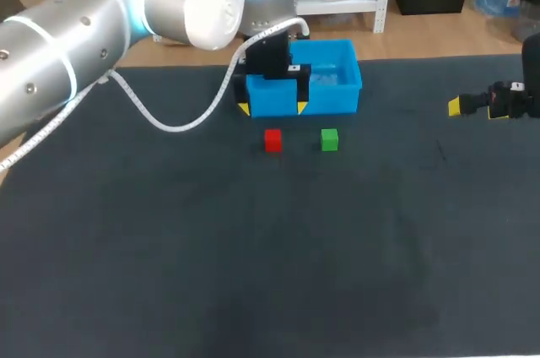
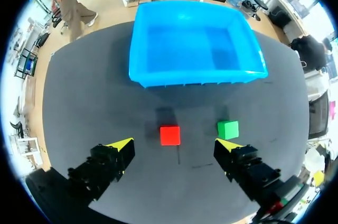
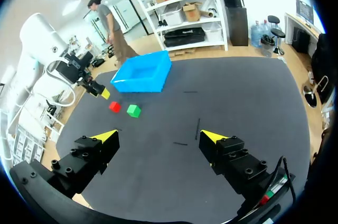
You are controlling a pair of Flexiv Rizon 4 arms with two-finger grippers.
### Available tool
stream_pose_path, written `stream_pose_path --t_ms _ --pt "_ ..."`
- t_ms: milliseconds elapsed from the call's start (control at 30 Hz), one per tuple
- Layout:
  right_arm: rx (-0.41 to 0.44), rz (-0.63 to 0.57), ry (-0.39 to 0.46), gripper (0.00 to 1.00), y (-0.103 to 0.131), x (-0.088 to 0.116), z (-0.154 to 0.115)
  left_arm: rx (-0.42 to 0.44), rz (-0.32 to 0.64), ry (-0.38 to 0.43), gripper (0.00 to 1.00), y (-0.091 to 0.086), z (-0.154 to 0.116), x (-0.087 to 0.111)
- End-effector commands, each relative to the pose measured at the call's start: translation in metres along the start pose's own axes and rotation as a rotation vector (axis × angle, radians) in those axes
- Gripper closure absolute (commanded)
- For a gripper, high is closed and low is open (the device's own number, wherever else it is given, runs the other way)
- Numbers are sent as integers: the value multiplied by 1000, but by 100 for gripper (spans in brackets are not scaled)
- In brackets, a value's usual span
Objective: Use the left arm to pick the red cube and place it into the blue plastic box first, then use the right arm to grasp the green cube and put it into the same blue plastic box after the first action is fully finished.
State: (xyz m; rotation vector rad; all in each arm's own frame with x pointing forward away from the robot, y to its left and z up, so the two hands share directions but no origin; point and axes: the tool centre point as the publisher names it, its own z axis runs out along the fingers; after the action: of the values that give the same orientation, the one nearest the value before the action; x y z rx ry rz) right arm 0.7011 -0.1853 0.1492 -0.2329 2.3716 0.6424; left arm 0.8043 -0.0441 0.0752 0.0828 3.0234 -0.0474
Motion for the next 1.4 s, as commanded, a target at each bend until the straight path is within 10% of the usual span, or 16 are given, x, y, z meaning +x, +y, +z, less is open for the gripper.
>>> stream_pose_path --t_ms 33,1400 --pt "3 0 1 0 0 0 0 -11 -10 14 0 -1 5 -4" --pt "3 0 1 0 0 0 0 -21 -76 70 0 10 55 15"
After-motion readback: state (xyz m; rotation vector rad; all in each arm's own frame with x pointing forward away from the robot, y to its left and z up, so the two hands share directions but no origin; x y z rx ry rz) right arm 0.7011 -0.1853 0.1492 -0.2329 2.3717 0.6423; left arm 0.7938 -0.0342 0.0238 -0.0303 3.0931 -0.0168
